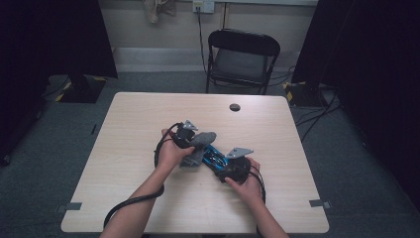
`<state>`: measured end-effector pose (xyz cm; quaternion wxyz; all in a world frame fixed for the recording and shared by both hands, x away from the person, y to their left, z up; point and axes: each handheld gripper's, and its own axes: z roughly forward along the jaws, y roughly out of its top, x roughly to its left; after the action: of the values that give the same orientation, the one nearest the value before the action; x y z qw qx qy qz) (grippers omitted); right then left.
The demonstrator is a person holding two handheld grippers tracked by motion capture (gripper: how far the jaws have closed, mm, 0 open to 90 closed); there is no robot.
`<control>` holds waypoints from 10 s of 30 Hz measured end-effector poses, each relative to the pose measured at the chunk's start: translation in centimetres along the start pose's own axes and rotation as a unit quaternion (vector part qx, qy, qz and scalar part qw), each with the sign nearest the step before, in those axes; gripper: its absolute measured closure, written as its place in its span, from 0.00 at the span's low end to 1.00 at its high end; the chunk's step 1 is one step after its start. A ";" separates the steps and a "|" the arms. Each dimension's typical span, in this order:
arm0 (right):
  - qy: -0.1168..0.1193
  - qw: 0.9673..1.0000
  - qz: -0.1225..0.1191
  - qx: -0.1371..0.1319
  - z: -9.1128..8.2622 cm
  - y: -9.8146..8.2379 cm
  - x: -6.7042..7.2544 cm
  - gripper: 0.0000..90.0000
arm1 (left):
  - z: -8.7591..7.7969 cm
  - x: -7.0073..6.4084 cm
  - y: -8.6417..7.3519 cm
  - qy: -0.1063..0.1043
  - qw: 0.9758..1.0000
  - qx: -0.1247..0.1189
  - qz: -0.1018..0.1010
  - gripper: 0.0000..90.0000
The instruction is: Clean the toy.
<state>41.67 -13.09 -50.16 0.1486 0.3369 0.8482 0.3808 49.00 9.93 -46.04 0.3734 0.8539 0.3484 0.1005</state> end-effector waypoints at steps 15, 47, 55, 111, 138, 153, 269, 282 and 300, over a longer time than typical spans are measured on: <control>0.000 1.000 0.000 0.000 0.0 0.0 0.0 0.27 | -0.7 -0.3 -1.6 -0.002 0.999 -0.034 -0.004 0.32; 0.000 1.000 0.000 0.000 0.0 0.0 0.0 0.27 | -3.1 -0.7 -0.7 -0.029 0.998 -0.047 -0.012 0.79; 0.000 1.000 0.000 0.000 0.0 0.0 0.0 0.27 | -1.2 -4.8 -0.1 -0.094 0.995 -0.039 0.009 0.78; 0.000 1.000 0.000 0.000 0.0 0.0 0.0 0.27 | 0.5 -0.8 0.5 -0.014 1.000 -0.019 0.016 0.79; 0.000 1.000 0.000 0.000 0.0 0.0 0.0 0.27 | -1.4 0.9 -0.2 -0.024 0.999 -0.034 -0.020 0.79; 0.000 1.000 0.000 0.000 0.0 0.0 0.0 0.27 | -1.0 -5.3 -0.1 -0.107 0.993 -0.031 0.024 0.79; 0.000 1.000 -0.001 -0.001 0.0 0.0 0.0 0.27 | 0.6 -7.3 0.5 -0.101 0.993 -0.018 0.051 0.79; 0.000 1.000 0.000 0.000 0.0 0.0 0.0 0.27 | 0.1 -3.6 0.8 -0.054 0.998 -0.016 0.030 0.79; 0.000 1.000 -0.001 0.000 0.0 0.0 0.0 0.27 | 0.3 -1.2 0.4 -0.040 0.999 -0.021 -0.005 0.78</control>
<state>41.67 -13.10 -50.17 0.1488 0.3364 0.8484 0.3807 48.50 8.78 -45.87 0.4050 0.8475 0.3355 0.0713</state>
